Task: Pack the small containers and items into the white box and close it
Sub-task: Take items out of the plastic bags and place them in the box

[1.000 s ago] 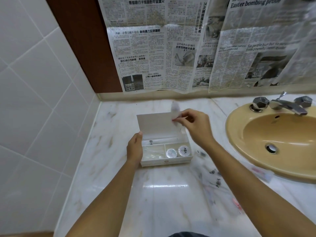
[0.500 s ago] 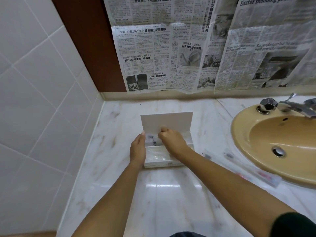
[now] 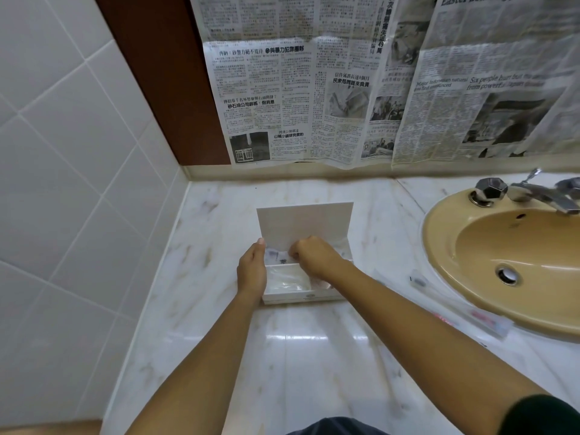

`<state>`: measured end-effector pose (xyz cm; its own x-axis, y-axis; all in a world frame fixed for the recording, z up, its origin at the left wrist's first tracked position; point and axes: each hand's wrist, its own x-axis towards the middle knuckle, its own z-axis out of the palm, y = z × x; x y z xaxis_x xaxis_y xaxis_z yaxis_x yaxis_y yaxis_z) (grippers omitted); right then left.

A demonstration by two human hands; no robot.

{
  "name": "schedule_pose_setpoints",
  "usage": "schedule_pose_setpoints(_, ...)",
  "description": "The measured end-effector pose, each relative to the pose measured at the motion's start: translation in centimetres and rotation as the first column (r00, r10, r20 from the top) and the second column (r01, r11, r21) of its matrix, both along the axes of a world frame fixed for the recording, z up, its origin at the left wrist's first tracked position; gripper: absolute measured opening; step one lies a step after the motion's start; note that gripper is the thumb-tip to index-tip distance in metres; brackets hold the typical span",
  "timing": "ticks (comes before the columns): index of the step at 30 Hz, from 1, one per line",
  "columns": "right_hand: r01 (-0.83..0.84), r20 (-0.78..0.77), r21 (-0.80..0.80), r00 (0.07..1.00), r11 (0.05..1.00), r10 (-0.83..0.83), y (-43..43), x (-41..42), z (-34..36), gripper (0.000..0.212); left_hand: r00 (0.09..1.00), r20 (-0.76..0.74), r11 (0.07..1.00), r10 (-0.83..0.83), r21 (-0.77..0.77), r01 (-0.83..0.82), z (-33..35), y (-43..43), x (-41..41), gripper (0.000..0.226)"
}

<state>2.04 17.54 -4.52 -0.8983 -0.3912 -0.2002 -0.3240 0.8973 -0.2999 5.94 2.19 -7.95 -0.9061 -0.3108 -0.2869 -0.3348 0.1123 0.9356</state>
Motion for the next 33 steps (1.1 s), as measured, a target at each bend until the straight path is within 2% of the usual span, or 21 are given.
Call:
schedule_pose_setpoints(3,0.035,0.092,-0.075,0.995,0.997,-0.028,0.8,0.5,0.5,0.036,1.0,0.001,1.0,0.005,-0.002,-0.005,0.1,0.1,0.1,0.048)
schedule_pose_setpoints(6,0.144,0.118,-0.27,0.986,0.952,-0.116,2.2,2.4,1.7,0.046,1.0,-0.01,1.0,0.002,0.0,-0.002,0.2,0.1,0.0,0.045)
schedule_pose_setpoints(8,0.242,0.098,-0.442,0.97,0.863,-0.222,3.4,3.8,2.9,0.043,1.0,-0.012,1.0,-0.005,-0.002,0.005,0.1,0.0,0.0,0.043)
schedule_pose_setpoints(10,0.321,0.112,-0.593,0.941,0.738,-0.319,5.0,5.2,4.0,0.037,1.0,-0.02,1.0,-0.012,-0.005,0.012,0.2,0.1,0.2,0.031)
schedule_pose_setpoints(12,0.375,0.135,-0.665,0.911,0.646,-0.39,7.1,6.6,4.8,0.032,0.999,-0.03,1.0,-0.009,-0.009,0.009,0.4,0.2,0.2,0.025)
schedule_pose_setpoints(14,0.409,0.124,-0.667,0.885,0.623,-0.449,9.8,8.0,4.9,0.027,1.0,-0.025,1.0,-0.006,-0.008,0.006,0.6,0.2,0.3,0.027)
schedule_pose_setpoints(16,0.466,0.116,-0.602,0.855,0.649,-0.506,12.7,9.1,4.2,0.022,1.0,-0.011,1.0,0.002,0.0,-0.002,0.9,0.3,0.4,0.03)
schedule_pose_setpoints(18,0.532,0.103,-0.456,0.828,0.713,-0.552,15.5,9.8,2.9,0.021,1.0,-0.005,1.0,0.007,0.001,-0.007,1.2,0.4,0.4,0.029)
schedule_pose_setpoints(21,0.564,0.055,-0.198,0.823,0.801,-0.566,18.0,10.7,0.8,0.031,1.0,-0.009,1.0,0.016,0.009,-0.016,1.2,0.5,0.5,0.025)
schedule_pose_setpoints(24,0.578,0.061,-0.111,0.816,0.808,-0.575,18.6,11.1,-0.2,0.03,1.0,-0.008,1.0,0.013,0.002,-0.013,1.2,0.5,0.5,0.026)
schedule_pose_setpoints(27,0.582,0.034,-0.118,0.812,0.804,-0.583,18.5,11.0,-0.2,0.006,1.0,-0.003,1.0,0.01,0.005,-0.01,1.4,0.5,0.6,0.026)
schedule_pose_setpoints(29,0.572,-0.022,-0.188,0.81,0.798,-0.586,18.3,10.8,0.4,0.012,1.0,-0.016,1.0,0.003,0.007,-0.003,1.4,0.6,0.7,0.023)
schedule_pose_setpoints(33,0.516,-0.069,-0.494,0.779,0.7,-0.623,16.2,9.2,4.6,0.003,0.999,-0.032,1.0,-0.007,0.015,0.007,1.5,0.6,0.7,0.022)
